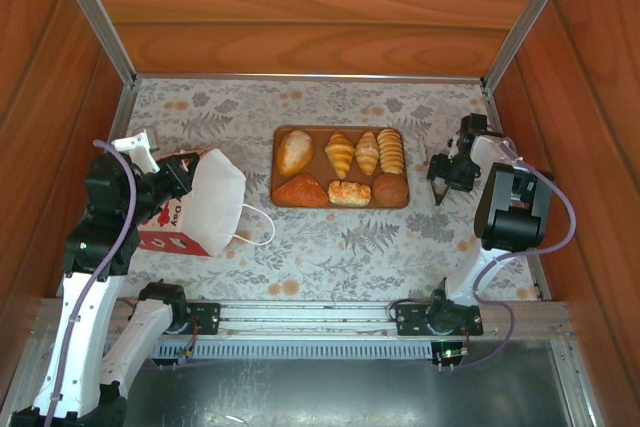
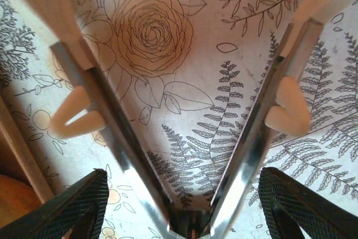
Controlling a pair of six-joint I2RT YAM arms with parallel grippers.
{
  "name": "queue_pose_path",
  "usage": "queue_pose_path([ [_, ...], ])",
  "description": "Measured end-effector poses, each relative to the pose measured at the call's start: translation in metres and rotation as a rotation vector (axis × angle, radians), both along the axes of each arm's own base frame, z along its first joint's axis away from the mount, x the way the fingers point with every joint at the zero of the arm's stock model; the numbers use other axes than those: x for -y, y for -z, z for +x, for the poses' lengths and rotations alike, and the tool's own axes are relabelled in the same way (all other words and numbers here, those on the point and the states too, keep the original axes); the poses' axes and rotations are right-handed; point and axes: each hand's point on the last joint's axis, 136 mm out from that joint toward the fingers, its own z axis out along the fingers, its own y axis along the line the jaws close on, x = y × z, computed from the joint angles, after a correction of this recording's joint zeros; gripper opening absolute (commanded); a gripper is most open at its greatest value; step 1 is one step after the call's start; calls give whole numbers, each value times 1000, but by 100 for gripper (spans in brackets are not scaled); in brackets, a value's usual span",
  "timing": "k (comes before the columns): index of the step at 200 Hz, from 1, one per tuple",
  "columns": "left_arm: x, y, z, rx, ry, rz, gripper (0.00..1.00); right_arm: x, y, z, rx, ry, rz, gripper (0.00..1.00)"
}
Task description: Take the fake bread out of the paper bag
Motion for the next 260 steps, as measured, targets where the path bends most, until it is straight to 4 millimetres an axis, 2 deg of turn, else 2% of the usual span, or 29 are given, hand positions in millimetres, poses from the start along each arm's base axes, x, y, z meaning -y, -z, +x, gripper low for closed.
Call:
queue_pose_path([
  [48, 0, 0, 0, 0, 0, 0, 0, 2, 6, -6, -45, 4, -8, 76],
  [70, 0, 0, 0, 0, 0, 0, 0, 2, -6, -9, -30, 15, -12, 77],
  [88, 0, 0, 0, 1, 0, 0, 0, 1, -45, -8, 65, 24, -19, 76],
  [104, 0, -1, 0, 2, 0, 0, 0, -5, -93, -9, 197, 24, -2, 75],
  [121, 0, -1, 0, 3, 0, 0, 0, -22, -144, -15, 338, 1, 76, 73],
  [141, 0, -5, -1, 11, 0, -1, 0, -56, -188, -30, 449, -43, 254, 68],
  [155, 0, -9, -1, 18, 0, -2, 0, -84, -204, -42, 477, -72, 394, 65],
  [168, 0, -12, 0, 25, 0, -3, 0, -111, -210, -54, 465, -98, 512, 65],
  [193, 0, -15, -1, 30, 1, -5, 0, -184, -203, -85, 363, -221, 683, 64],
  [211, 0, -15, -1, 29, 0, -7, 0, -239, -187, -113, 268, -313, 771, 64],
  [234, 0, -15, -1, 31, -1, -8, 0, -290, -168, -144, 163, -386, 816, 64],
  [260, 0, -16, -2, 36, -1, -9, 0, -343, -162, -161, 106, -486, 816, 64],
])
